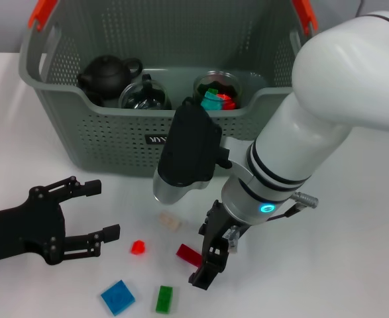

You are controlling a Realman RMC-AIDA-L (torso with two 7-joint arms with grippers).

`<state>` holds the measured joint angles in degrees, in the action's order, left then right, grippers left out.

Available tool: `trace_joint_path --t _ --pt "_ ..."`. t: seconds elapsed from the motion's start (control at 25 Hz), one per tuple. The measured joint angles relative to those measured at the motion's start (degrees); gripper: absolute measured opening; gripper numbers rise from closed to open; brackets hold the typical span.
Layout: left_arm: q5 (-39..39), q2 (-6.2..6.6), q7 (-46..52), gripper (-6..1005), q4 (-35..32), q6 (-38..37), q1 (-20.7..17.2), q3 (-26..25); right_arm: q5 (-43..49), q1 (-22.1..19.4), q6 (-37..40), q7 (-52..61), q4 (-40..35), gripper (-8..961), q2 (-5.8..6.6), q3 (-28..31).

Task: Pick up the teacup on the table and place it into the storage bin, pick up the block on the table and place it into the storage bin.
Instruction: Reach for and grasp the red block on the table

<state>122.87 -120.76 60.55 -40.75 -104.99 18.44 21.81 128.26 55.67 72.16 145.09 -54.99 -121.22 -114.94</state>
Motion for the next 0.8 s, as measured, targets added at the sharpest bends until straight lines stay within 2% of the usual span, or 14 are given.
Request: trace_joint_path --t 0.28,0.8 --pt "0.0 0.00 0.0 877 0.1 0.1 0.1 0.0 -0.2 -0.2 -2.7 0.7 1.7 899 -0.30 -1.6" --pt "0.0 0.00 0.0 877 0.1 0.2 0.2 -0.3 -0.8 -0.2 -4.5 0.7 2.2 635 -0.42 -2.7"
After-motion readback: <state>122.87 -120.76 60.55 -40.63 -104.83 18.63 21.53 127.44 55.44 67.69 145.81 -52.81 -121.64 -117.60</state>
